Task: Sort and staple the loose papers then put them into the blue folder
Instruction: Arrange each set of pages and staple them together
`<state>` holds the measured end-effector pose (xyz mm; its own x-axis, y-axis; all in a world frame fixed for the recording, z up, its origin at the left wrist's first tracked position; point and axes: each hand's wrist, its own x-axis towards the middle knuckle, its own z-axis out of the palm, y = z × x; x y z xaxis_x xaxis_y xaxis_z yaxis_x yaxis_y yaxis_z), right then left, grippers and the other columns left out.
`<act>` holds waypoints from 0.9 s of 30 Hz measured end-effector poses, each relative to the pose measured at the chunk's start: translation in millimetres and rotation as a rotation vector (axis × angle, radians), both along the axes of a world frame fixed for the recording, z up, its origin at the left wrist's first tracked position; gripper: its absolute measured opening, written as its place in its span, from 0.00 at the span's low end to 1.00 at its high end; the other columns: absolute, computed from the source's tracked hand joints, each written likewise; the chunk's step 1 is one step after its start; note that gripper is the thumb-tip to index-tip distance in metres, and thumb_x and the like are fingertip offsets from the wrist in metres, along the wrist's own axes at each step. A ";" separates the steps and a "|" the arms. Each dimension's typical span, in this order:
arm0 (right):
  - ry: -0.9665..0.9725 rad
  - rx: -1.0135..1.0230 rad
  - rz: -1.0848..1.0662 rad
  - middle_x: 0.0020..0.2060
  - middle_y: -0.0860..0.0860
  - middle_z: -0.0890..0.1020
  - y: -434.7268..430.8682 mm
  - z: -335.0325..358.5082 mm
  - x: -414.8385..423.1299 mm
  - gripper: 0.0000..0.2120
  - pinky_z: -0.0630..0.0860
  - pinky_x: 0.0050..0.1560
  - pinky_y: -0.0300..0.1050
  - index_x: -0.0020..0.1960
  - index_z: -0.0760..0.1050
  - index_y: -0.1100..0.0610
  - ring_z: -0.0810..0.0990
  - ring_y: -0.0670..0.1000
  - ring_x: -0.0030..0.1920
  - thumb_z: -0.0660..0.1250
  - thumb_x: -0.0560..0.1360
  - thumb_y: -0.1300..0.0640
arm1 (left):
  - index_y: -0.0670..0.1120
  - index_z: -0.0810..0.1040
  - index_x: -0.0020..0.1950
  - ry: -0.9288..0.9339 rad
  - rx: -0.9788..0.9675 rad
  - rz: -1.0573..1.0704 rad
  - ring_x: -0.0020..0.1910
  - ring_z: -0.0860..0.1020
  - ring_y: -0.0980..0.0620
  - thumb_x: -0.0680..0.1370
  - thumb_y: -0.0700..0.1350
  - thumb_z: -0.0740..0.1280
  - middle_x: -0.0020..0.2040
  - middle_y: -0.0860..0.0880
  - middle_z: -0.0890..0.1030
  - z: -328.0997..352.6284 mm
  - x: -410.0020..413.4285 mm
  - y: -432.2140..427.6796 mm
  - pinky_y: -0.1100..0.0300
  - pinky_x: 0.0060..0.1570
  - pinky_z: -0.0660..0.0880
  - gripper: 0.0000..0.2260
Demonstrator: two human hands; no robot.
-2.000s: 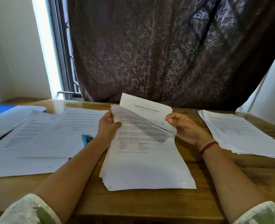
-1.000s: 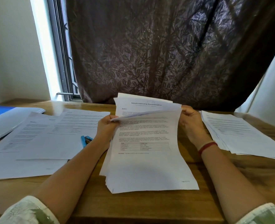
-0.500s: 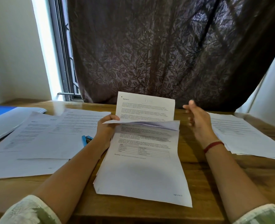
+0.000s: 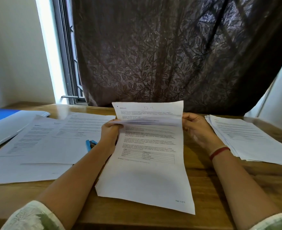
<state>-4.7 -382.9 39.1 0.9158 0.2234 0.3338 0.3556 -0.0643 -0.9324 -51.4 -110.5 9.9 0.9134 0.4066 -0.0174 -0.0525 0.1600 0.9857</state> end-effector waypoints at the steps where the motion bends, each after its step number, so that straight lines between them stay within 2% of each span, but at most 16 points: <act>1: -0.004 -0.005 0.011 0.49 0.55 0.85 0.7 0.9 -1.6 0.22 0.78 0.58 0.60 0.51 0.81 0.60 0.83 0.58 0.52 0.75 0.66 0.44 | 0.42 0.79 0.59 -0.020 0.007 -0.010 0.51 0.83 0.40 0.78 0.40 0.66 0.51 0.42 0.84 -0.4 -0.8 0.5 0.43 0.53 0.80 0.10; 4: -0.024 0.016 0.046 0.48 0.55 0.85 3.3 3.0 -8.0 0.31 0.80 0.52 0.53 0.47 0.83 0.55 0.84 0.57 0.50 0.78 0.54 0.33 | 0.44 0.78 0.58 -0.031 0.043 -0.016 0.49 0.83 0.44 0.78 0.40 0.66 0.51 0.43 0.84 -0.9 -1.7 0.4 0.48 0.48 0.82 0.09; 6: -0.021 0.028 0.069 0.48 0.54 0.85 4.8 4.1 -11.1 0.32 0.81 0.49 0.51 0.47 0.83 0.53 0.84 0.55 0.49 0.78 0.52 0.32 | 0.43 0.77 0.57 -0.034 0.035 -0.014 0.47 0.83 0.46 0.79 0.38 0.65 0.51 0.45 0.84 -1.0 -1.6 -0.5 0.53 0.42 0.81 0.08; 8: -0.022 0.047 0.075 0.49 0.54 0.85 6.1 5.4 -13.1 0.27 0.80 0.53 0.54 0.47 0.84 0.52 0.83 0.57 0.52 0.77 0.58 0.35 | 0.42 0.76 0.59 -0.036 0.027 -0.008 0.48 0.83 0.46 0.79 0.36 0.65 0.53 0.45 0.83 -1.1 -1.2 -1.3 0.54 0.44 0.81 0.09; 10: 0.012 0.102 0.110 0.50 0.54 0.85 6.4 6.1 -12.6 0.21 0.77 0.57 0.56 0.48 0.84 0.52 0.83 0.57 0.53 0.75 0.63 0.38 | 0.46 0.73 0.60 -0.024 0.024 0.012 0.48 0.81 0.49 0.79 0.36 0.65 0.55 0.49 0.81 -0.2 -0.2 -2.2 0.55 0.44 0.79 0.12; 12: 0.127 0.194 0.155 0.51 0.53 0.85 5.7 4.3 -11.7 0.16 0.75 0.60 0.55 0.49 0.84 0.49 0.82 0.54 0.54 0.67 0.70 0.40 | 0.51 0.67 0.63 -0.018 -0.010 0.034 0.46 0.78 0.52 0.79 0.37 0.65 0.53 0.52 0.77 1.6 1.0 -3.0 0.58 0.41 0.76 0.16; 14: 0.241 0.244 0.230 0.56 0.53 0.83 0.8 -0.7 -9.2 0.21 0.75 0.60 0.55 0.56 0.81 0.49 0.81 0.55 0.57 0.57 0.75 0.39 | 0.55 0.64 0.66 -0.004 -0.050 0.054 0.46 0.76 0.52 0.79 0.38 0.66 0.54 0.51 0.75 1.5 3.1 -1.5 0.55 0.46 0.76 0.20; 15: 0.274 0.198 0.269 0.59 0.53 0.82 -0.6 -4.0 -8.8 0.22 0.75 0.61 0.58 0.61 0.78 0.50 0.80 0.55 0.60 0.57 0.76 0.40 | 0.55 0.64 0.67 -0.002 -0.069 0.063 0.47 0.76 0.51 0.79 0.39 0.67 0.56 0.51 0.75 1.3 3.6 -1.1 0.52 0.48 0.76 0.21; 17: 0.299 0.028 0.312 0.61 0.55 0.80 -1.1 -9.2 -8.3 0.18 0.74 0.62 0.62 0.66 0.73 0.51 0.79 0.58 0.61 0.62 0.78 0.48 | 0.53 0.66 0.68 0.001 -0.089 0.085 0.47 0.77 0.51 0.78 0.39 0.67 0.57 0.50 0.76 0.4 4.3 -0.6 0.51 0.49 0.77 0.21; 19: 0.347 -0.045 0.244 0.58 0.56 0.82 4.0 -9.8 -8.9 0.14 0.75 0.61 0.63 0.62 0.75 0.53 0.81 0.58 0.58 0.66 0.77 0.58 | 0.51 0.71 0.66 0.017 -0.057 0.102 0.47 0.79 0.50 0.78 0.40 0.68 0.57 0.49 0.79 -0.2 5.2 -1.2 0.55 0.42 0.78 0.18; 21: 0.347 -0.062 0.086 0.55 0.56 0.82 13.8 -9.1 -11.0 0.10 0.77 0.59 0.61 0.58 0.76 0.54 0.82 0.58 0.55 0.64 0.78 0.62 | 0.49 0.76 0.61 0.072 0.005 0.070 0.45 0.81 0.49 0.79 0.41 0.67 0.53 0.48 0.82 2.8 2.5 -2.2 0.57 0.34 0.77 0.11; 22: 0.341 -0.061 0.020 0.55 0.56 0.82 18.9 -8.7 -12.5 0.08 0.78 0.57 0.59 0.56 0.76 0.54 0.82 0.57 0.54 0.62 0.79 0.63 | 0.48 0.76 0.58 0.113 0.020 0.016 0.44 0.82 0.48 0.79 0.41 0.67 0.51 0.47 0.83 3.5 2.0 -2.7 0.56 0.33 0.78 0.08; 24: 0.331 -0.026 -0.108 0.54 0.56 0.82 28.5 -9.0 -15.5 0.08 0.79 0.54 0.56 0.53 0.76 0.54 0.81 0.57 0.52 0.60 0.80 0.63 | 0.49 0.76 0.57 0.181 0.035 -0.135 0.46 0.83 0.45 0.78 0.40 0.67 0.52 0.45 0.83 3.6 0.9 -4.3 0.50 0.41 0.81 0.08; 27: 0.306 0.048 -0.187 0.53 0.56 0.81 34.5 -6.4 -20.4 0.08 0.80 0.46 0.48 0.54 0.74 0.58 0.81 0.54 0.48 0.58 0.81 0.65 | 0.52 0.74 0.59 0.172 0.304 -0.195 0.50 0.83 0.45 0.80 0.43 0.65 0.54 0.48 0.82 5.0 2.3 -8.0 0.44 0.51 0.81 0.09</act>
<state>-25.1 -348.5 32.7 0.9985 0.0335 0.0444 0.0462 -0.0557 -0.9974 -49.1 -118.4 14.9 0.9682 0.2364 -0.0825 0.1201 -0.1497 0.9814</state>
